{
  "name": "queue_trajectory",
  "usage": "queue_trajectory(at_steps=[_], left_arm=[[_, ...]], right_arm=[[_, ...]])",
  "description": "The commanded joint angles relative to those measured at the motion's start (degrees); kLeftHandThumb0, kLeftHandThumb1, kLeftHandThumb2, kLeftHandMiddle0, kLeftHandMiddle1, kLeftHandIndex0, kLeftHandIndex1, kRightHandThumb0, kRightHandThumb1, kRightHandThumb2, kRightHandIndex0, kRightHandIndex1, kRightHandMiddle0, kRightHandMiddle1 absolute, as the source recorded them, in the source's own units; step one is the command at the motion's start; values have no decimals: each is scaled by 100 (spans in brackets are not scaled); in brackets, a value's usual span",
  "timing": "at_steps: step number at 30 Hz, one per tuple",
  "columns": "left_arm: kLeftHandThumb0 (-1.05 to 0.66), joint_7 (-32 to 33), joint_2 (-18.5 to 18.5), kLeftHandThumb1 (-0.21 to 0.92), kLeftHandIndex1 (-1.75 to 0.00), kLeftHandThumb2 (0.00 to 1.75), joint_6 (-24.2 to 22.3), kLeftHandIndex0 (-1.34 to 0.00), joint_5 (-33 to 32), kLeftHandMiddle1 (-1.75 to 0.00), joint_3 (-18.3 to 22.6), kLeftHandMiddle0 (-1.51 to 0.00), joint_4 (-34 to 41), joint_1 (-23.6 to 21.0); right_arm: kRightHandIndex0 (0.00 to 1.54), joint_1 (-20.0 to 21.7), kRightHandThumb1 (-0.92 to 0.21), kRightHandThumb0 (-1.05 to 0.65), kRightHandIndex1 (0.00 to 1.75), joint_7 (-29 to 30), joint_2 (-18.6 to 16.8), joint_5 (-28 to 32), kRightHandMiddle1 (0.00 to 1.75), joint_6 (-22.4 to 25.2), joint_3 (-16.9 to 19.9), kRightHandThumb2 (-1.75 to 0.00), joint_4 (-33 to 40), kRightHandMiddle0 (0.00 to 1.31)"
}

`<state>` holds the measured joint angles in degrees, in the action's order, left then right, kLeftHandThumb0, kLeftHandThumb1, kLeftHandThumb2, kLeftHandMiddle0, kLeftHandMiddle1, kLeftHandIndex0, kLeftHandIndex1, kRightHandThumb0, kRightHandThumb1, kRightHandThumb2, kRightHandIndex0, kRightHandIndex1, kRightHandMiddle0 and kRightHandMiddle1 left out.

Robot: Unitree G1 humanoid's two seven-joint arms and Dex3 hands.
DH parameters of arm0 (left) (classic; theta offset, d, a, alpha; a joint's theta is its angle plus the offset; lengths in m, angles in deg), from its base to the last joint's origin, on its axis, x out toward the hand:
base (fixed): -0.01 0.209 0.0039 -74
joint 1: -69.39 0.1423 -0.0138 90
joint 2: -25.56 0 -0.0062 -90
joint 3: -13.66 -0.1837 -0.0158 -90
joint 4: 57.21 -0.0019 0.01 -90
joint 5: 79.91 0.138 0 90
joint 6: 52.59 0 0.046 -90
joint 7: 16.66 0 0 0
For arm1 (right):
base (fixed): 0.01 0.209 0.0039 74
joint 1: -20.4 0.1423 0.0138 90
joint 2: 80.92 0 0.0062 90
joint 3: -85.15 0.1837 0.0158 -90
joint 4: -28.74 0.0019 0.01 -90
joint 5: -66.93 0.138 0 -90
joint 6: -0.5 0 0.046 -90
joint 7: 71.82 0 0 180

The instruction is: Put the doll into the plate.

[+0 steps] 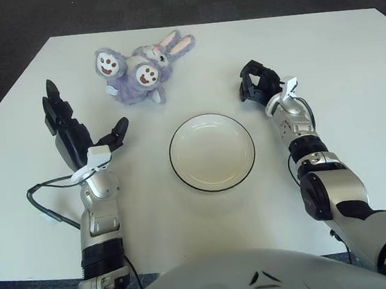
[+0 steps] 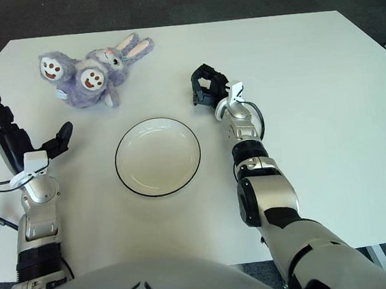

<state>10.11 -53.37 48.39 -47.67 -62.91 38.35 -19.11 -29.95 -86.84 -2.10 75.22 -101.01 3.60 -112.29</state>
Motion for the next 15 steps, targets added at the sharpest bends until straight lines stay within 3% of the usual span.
queue_trajectory(at_steps=[1, 9, 15], left_arm=[[-75, 21, -186, 23, 0, 87, -73, 0, 155, 0, -123, 0, -161, 51], [-78, 51, -443, 24, 0, 84, -38, 0, 82, 0, -285, 0, -513, -192], [-63, -162, -531, 14, -9, 99, 120, 0, -350, -3, -365, -3, -699, -394]], right_arm=[[105, -79, -42, -45, 175, 22, -51, -8, 175, 139, -18, -118, -102, 53], [106, -92, -42, -45, 175, 17, -59, 0, 175, 138, -19, -119, -81, 53], [106, -110, -42, -45, 175, 9, -53, -20, 175, 122, -42, -119, -50, 53]])
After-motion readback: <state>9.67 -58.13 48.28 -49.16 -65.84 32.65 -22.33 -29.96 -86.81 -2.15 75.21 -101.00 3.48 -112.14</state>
